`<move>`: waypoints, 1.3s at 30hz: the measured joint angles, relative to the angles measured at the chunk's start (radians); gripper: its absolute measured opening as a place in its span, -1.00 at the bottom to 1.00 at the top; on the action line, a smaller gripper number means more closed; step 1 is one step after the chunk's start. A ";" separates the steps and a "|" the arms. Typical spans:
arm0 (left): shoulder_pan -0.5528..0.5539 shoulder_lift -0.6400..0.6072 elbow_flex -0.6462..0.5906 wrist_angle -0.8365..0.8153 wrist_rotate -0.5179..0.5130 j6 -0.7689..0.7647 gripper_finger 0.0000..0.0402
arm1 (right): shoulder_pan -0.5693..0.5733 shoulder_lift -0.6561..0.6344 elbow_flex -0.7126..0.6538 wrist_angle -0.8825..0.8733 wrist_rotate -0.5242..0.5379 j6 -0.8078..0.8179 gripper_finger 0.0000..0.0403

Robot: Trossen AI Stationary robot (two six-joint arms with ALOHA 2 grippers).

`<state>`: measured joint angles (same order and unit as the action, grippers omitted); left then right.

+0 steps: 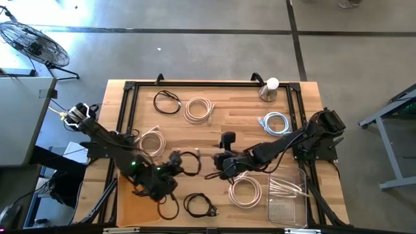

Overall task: Sort HDMI cables
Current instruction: Put the black HDMI cable into the orange bin

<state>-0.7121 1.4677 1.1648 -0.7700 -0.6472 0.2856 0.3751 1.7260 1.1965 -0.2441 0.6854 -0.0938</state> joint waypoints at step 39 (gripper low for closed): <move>-0.303 0.058 0.117 -0.441 0.476 -1.184 -0.89 | -0.317 0.000 0.000 -0.032 -0.408 -0.046 0.00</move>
<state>-1.0153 1.5261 1.2823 -1.2114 -0.1711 -0.8985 0.0584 1.7264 1.1961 -0.2758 0.2771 -0.1398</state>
